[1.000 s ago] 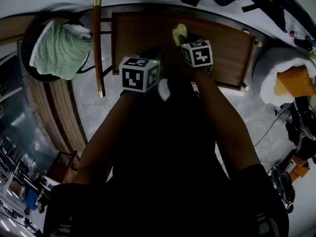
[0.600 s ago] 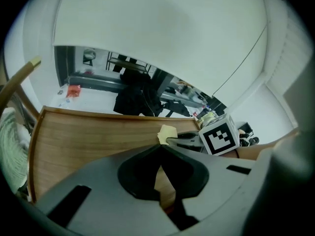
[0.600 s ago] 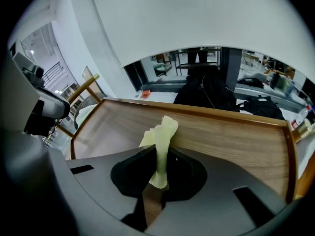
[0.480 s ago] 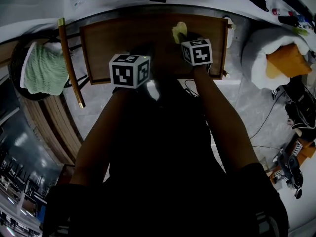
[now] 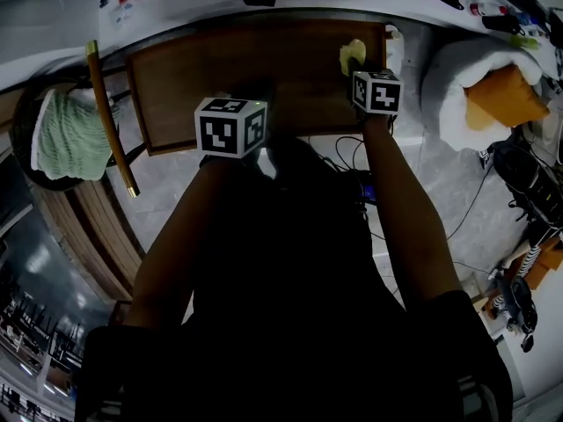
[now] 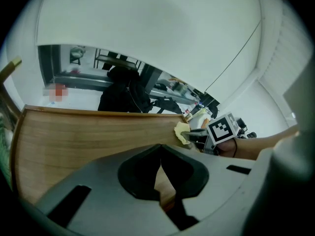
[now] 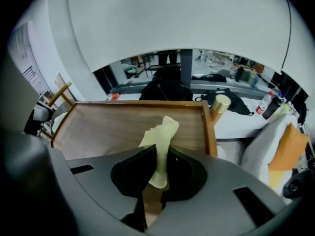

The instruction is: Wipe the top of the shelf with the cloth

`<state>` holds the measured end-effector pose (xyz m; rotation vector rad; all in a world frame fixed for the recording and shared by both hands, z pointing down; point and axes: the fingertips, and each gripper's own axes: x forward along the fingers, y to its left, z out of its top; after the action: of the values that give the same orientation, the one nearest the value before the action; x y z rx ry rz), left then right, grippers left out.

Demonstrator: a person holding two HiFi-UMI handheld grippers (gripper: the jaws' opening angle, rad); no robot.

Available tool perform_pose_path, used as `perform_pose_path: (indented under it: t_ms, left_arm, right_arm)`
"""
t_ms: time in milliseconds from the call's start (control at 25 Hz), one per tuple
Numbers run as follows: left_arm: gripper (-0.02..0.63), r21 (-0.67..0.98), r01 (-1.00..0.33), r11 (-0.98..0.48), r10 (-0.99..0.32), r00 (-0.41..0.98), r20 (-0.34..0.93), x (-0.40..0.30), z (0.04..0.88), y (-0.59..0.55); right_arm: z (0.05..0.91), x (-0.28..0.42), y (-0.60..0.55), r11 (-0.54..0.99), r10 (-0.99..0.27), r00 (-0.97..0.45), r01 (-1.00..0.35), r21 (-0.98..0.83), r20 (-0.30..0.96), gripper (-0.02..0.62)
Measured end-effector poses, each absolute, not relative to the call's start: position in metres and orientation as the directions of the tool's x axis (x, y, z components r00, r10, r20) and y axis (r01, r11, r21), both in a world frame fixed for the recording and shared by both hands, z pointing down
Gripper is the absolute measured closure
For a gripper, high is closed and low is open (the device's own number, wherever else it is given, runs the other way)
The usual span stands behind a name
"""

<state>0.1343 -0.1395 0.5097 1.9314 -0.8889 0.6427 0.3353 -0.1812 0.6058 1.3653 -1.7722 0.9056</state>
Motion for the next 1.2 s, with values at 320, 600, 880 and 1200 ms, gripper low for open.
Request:
perform_pose_path:
  t_ms: [320,600,880,1200]
  left_arm:
    - [0.595,0.501,-0.799,-0.333,-0.361,0.598,0.715,0.117,0.501,-0.141]
    - [0.595,0.503,-0.82,-0.274,-0.408,0.573,0.711,0.062,0.495,-0.133]
    - [0.595,0.525,-0.831,-0.184,-0.469,0.543,0.696,-0.018,0.485,-0.131]
    - [0.595,0.495,-0.859,-0.133,-0.529,0.484,0.697,-0.134,0.462,-0.12]
  right_arm:
    - [0.599,0.392,-0.183,0.0,-0.45,-0.02,-1.0,-0.023,0.893,0.546]
    - [0.591,0.392,-0.174,-0.081,-0.436,0.059,-0.996,0.026,0.898,0.547]
    - [0.551,0.192,-0.19,0.223,-0.518,-0.423,-0.906,-0.36,0.743,0.546]
    - [0.547,-0.069,-0.168,0.442,-0.316,-0.717,-0.691,-0.572,0.621,0.547]
